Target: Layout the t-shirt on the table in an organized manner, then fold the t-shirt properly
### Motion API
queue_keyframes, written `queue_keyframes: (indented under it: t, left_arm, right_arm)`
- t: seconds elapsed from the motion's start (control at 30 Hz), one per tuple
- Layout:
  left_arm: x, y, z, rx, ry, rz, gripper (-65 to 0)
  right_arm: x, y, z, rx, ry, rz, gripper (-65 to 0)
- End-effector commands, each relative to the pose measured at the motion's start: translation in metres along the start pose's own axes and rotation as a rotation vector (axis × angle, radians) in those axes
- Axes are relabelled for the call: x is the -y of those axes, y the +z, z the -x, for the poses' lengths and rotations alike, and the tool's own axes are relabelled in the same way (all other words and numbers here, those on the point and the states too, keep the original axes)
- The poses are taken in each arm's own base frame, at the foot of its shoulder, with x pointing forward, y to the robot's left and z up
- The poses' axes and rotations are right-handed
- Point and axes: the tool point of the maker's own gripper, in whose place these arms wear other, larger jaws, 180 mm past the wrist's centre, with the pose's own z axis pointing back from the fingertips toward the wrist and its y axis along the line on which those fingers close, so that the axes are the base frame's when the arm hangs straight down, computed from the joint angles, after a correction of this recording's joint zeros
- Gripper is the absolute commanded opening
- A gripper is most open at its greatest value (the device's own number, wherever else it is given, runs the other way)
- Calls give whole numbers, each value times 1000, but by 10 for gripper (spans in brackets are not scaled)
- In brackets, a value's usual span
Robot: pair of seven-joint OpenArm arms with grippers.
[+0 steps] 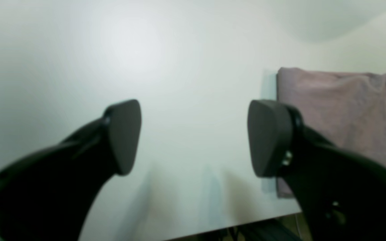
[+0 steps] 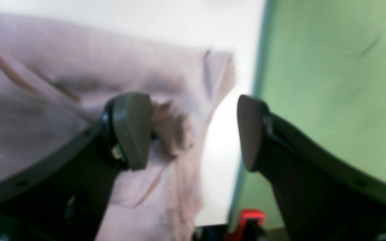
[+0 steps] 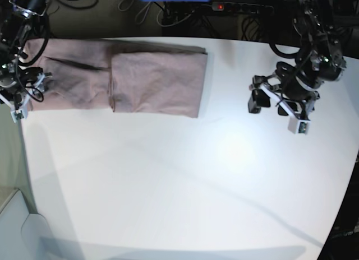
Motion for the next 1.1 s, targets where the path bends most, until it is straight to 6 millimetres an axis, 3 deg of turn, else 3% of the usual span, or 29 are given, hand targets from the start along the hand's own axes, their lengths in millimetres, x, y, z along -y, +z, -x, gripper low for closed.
queue_keyframes:
  t: [0.0, 0.23, 0.63, 0.93, 1.07]
  left_arm:
    - [3, 2, -9, 32, -6, 13, -173]
    - [-3, -6, 0, 6, 20, 9, -173]
    - [-7, -12, 5, -15, 36, 6, -173]
    - [-7, -12, 7, -19, 37, 6, -173]
    - [-7, -12, 8, -23, 37, 7, -173]
  right_arm:
    - [14, 3, -8, 23, 10, 24, -242]
    - [18, -9, 0, -8, -15, 6, -242]
    - [3, -15, 10, -34, -36, -28, -244]
    - [-15, -32, 40, -111, -96, -93, -245]
    - [-6, -30, 45, -112, -133, -75, -245]
